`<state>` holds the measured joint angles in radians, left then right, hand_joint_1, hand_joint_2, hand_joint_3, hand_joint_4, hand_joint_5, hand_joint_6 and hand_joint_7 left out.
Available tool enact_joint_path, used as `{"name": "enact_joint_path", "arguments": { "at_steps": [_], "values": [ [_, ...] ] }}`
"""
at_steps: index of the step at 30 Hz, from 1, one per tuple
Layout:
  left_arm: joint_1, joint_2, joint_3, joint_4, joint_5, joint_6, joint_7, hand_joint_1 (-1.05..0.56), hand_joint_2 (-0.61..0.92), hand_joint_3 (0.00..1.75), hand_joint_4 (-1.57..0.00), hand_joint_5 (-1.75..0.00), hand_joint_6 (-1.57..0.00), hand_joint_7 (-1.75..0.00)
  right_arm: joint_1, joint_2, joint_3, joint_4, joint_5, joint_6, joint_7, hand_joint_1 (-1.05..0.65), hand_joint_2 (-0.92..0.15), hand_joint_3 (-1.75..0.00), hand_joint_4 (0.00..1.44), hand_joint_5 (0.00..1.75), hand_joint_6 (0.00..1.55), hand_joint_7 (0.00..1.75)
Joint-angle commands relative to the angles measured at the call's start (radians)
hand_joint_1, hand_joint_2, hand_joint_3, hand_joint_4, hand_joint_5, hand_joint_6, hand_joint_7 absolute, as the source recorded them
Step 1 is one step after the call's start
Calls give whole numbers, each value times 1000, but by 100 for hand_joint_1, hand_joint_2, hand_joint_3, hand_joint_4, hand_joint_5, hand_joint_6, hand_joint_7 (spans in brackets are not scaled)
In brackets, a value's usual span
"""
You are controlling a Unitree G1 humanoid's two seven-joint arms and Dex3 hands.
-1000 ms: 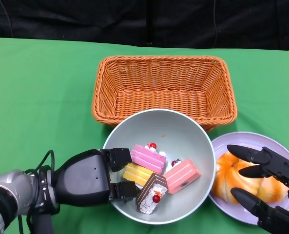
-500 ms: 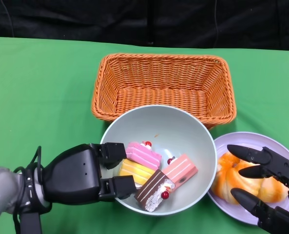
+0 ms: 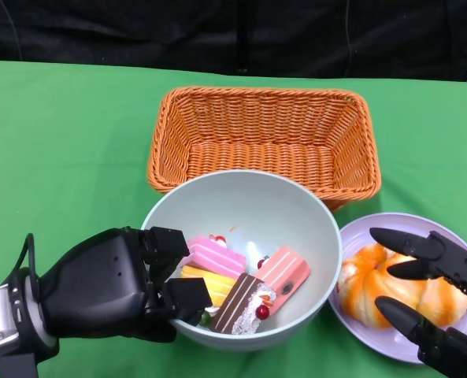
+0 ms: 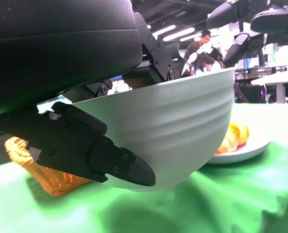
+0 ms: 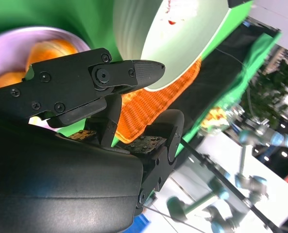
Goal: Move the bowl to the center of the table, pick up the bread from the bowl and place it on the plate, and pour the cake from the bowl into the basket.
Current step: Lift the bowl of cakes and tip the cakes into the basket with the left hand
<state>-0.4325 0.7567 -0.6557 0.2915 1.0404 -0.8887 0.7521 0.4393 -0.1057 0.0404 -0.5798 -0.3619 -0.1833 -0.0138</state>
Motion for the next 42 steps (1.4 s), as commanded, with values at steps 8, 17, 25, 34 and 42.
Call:
{"name": "enact_joint_path", "arguments": {
  "at_steps": [8,17,25,34,42],
  "values": [
    [109,36,190,-131,-65,-57,-106,-30,85,16,-98,-175,-73,-175,-19,30,-39,90,64,-157,-80,-26,-88,-34,61,123,59,95],
    [156,4,305,-187,-114,-92,-188,-23,33,121,-99,-175,-73,-175,-44,47,-53,155,122,-249,-94,-8,-34,-147,98,166,86,140],
    [159,-49,360,-204,-166,-107,-256,-21,26,134,-101,-175,-74,-175,-44,50,-54,168,121,-243,-87,-7,-27,-157,95,175,82,152],
    [119,-196,353,-152,-403,-35,-461,-22,31,143,-105,-175,-79,-175,-61,38,-56,197,106,-239,-80,-8,-27,-158,97,175,82,153],
    [70,-341,349,-114,-604,101,-689,-20,18,168,-105,-175,-83,-175,-55,32,-54,205,96,-237,-72,-7,-25,-158,98,175,82,152]
  ]
}}
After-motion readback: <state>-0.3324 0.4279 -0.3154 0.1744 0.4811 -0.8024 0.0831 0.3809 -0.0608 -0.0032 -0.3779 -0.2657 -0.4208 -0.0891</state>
